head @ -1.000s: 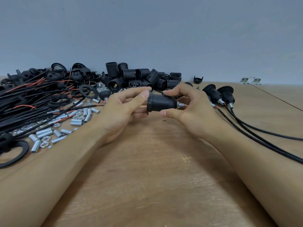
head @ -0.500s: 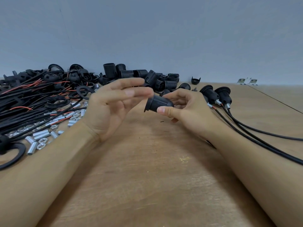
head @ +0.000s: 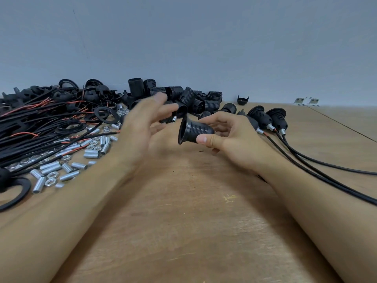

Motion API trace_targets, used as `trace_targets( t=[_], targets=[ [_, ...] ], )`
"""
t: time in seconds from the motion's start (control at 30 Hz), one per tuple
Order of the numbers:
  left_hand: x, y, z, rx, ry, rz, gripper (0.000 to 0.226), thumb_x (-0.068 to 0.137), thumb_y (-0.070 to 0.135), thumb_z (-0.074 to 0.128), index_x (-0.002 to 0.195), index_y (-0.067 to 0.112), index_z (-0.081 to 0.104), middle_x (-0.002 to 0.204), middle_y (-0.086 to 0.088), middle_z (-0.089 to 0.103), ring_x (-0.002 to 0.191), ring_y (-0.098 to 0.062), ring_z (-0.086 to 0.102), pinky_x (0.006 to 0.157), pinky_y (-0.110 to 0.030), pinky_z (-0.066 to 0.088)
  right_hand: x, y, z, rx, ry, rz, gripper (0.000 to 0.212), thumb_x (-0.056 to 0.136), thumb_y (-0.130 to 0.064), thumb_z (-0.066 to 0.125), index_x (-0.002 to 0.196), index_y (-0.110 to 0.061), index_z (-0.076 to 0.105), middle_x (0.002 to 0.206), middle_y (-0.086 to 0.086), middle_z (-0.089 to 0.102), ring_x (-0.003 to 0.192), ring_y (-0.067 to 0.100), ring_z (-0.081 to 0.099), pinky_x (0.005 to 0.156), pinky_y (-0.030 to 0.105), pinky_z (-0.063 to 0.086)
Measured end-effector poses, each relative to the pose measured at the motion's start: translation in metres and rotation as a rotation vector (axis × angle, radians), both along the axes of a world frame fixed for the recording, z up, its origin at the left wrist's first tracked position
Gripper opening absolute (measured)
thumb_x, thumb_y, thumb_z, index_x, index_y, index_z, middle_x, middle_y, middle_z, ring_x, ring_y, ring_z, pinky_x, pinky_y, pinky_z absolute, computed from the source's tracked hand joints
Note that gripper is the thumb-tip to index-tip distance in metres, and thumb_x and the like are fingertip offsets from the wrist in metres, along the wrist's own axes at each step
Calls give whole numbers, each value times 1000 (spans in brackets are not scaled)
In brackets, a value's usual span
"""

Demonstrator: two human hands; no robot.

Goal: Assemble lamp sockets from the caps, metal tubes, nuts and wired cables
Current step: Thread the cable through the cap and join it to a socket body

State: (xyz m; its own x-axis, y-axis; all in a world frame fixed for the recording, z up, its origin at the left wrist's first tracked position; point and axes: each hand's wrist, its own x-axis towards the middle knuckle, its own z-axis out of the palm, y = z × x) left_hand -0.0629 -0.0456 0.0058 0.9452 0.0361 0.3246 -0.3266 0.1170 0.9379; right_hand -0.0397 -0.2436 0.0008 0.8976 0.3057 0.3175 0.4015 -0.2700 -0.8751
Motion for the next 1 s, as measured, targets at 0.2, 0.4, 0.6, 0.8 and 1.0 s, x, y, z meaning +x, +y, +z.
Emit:
trace_targets(
  t=[0.2,0.4,0.6,0.8,1.0],
  targets=[
    [0,6,1,-150,-210,78,45,88,49,50,91,13,76,43,-5,58,75,-30,73,82,-24,53,4,-1,-4,-58,28,-69,23,84,-16,76,95,-33,66,98,0,72,83,16,71,67,36,62],
    [6,-3,-15,252,-36,40,59,80,74,40,122,38,59,120,12,70,118,2,58,105,-32,41,4,0,-5,-62,36,-47,25,83,-12,77,103,-22,68,97,0,73,76,11,68,71,39,62],
    [1,7,-2,-80,-93,50,77,95,62,21,82,13,78,42,-7,54,81,-31,72,84,-30,52,5,0,-4,-79,25,-68,22,84,-14,76,98,-28,67,100,1,73,80,10,68,70,34,61],
    [5,-6,-14,198,50,-55,64,88,68,28,126,28,61,122,6,70,126,-5,55,110,-41,35,4,1,-5,-136,7,-91,26,82,-15,78,105,-21,68,100,-5,72,86,8,67,83,40,58],
    [4,6,-6,23,-64,109,44,94,50,42,99,18,71,81,-10,76,85,-20,70,76,-32,47,4,0,0,-86,-60,-167,25,81,-22,79,99,-34,66,96,-13,71,88,4,64,91,43,55]
  ],
)
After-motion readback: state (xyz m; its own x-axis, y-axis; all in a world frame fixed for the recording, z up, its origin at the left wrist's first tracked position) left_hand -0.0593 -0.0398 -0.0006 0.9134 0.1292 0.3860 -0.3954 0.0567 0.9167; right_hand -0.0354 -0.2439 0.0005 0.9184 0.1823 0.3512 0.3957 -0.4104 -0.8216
